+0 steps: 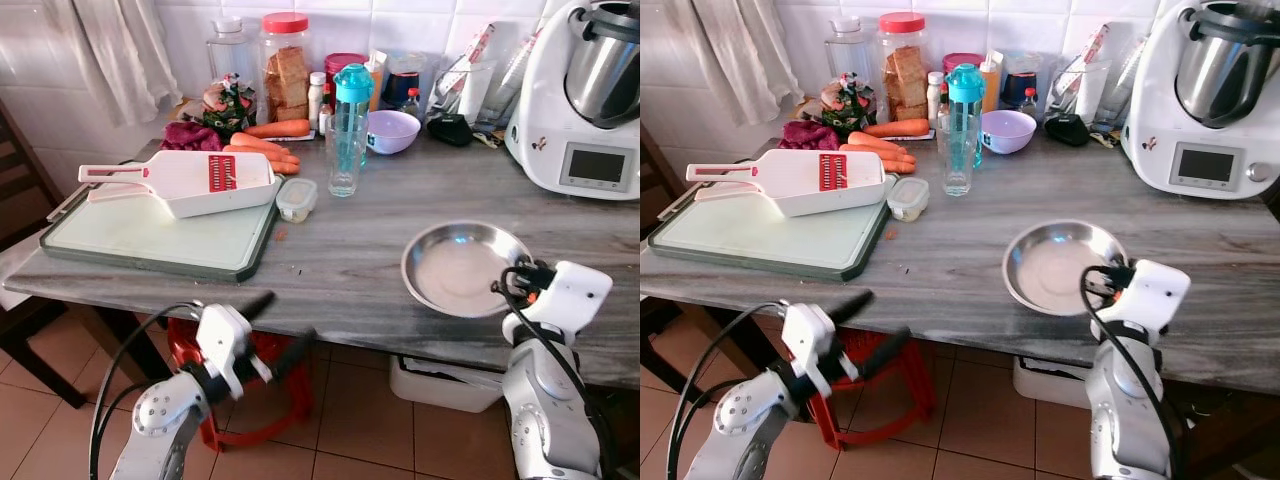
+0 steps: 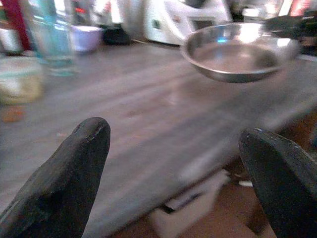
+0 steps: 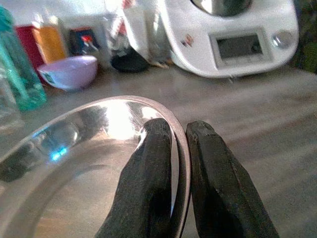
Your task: Setting the table
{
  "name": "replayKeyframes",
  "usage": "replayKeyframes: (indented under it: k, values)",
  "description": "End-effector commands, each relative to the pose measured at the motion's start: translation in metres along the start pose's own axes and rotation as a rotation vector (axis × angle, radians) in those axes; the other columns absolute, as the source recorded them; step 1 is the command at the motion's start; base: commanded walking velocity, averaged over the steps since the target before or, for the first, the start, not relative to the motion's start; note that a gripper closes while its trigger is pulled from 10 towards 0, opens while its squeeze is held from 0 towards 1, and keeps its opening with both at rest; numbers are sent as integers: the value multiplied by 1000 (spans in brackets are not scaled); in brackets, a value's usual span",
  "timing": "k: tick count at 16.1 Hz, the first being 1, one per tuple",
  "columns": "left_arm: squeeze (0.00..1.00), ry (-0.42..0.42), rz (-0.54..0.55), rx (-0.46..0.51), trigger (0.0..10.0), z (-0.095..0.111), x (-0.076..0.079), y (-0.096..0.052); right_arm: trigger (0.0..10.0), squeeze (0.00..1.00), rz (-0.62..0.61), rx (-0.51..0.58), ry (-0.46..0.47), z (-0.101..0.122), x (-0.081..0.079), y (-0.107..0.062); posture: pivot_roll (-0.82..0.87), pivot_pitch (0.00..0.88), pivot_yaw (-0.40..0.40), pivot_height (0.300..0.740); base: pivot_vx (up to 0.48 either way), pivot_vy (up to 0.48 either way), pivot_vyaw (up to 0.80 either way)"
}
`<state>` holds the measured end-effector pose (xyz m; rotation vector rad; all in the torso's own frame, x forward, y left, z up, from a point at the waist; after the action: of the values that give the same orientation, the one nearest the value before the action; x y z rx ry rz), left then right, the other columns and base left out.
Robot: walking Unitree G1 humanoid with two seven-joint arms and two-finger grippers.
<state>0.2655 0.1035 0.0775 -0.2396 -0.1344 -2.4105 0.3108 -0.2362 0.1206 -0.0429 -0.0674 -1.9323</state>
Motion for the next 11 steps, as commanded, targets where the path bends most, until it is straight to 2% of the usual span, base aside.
replayKeyframes:
  k: [1,6,11]
  values:
    - [0,0,-28,-5,10000,3,3,0,10000,0,-11,-8,14,2,2,5,38,9,1,740,0,0,0]
    - [0,-7,-45,12,10000,7,6,1,10000,0,-24,-87,68,-10,4,20,49,9,-3,740,0,0,0]
    - [0,-11,-65,-2,10000,8,6,4,10000,0,66,-189,126,-26,-23,32,64,8,2,740,0,0,0]
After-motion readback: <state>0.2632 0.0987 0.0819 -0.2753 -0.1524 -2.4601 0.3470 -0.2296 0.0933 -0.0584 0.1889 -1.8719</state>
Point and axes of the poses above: a point about 5 cm out from each wrist's last joint towards the gripper, its own y axis pointing out of the wrist towards the gripper, its own z axis along the axis of the wrist's last joint, x = y × z, the point moved 4 cm from there along y, pointing out of the wrist towards the gripper, and after that the axes turned 11 degrees about -y, right-handed, at the moved point
